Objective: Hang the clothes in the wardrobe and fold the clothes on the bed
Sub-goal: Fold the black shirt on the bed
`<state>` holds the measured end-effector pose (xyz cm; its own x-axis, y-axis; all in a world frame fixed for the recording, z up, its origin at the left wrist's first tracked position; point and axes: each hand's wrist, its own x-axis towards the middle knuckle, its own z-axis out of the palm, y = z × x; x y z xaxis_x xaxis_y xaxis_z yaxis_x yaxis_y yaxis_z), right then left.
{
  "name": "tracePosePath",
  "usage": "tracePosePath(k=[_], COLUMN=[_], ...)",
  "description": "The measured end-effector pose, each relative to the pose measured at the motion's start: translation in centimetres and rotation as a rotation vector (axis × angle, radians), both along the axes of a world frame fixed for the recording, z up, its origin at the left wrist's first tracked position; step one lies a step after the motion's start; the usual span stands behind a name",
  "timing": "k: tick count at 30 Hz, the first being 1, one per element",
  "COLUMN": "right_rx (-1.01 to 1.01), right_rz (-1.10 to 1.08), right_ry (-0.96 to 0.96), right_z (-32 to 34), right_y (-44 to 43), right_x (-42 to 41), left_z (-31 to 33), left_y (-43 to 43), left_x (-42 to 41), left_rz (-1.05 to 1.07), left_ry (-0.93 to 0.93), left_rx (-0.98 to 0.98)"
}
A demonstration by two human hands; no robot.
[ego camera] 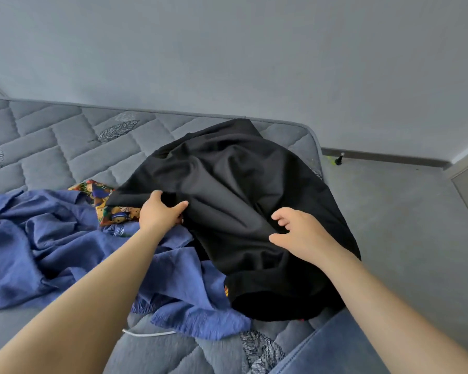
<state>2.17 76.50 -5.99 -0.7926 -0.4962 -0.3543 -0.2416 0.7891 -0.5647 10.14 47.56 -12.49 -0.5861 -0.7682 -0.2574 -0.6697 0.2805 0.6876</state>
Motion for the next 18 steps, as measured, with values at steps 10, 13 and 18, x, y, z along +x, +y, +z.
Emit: tracePosePath(k=[10,13,18], right_rx=[0.079,0.013,-0.001], right_rz=[0.293,0.209,0.119], right_ry=[0.373,0.382,0.484], right_z=[-2.4,-2.8,-1.4], right_y=[-7.9,-7.5,-1.6], right_x=[3.0,2.3,-0.2], left_z=[6.4,8.9,10.0], left_y=[3.9,5.4,8.7], left_x=[1.9,3.4,2.9], left_rz=[-0.153,-0.247,-0.431], left_ry=[0.397,0.460,0.476], left_rx=[-0.057,0.018,0.092])
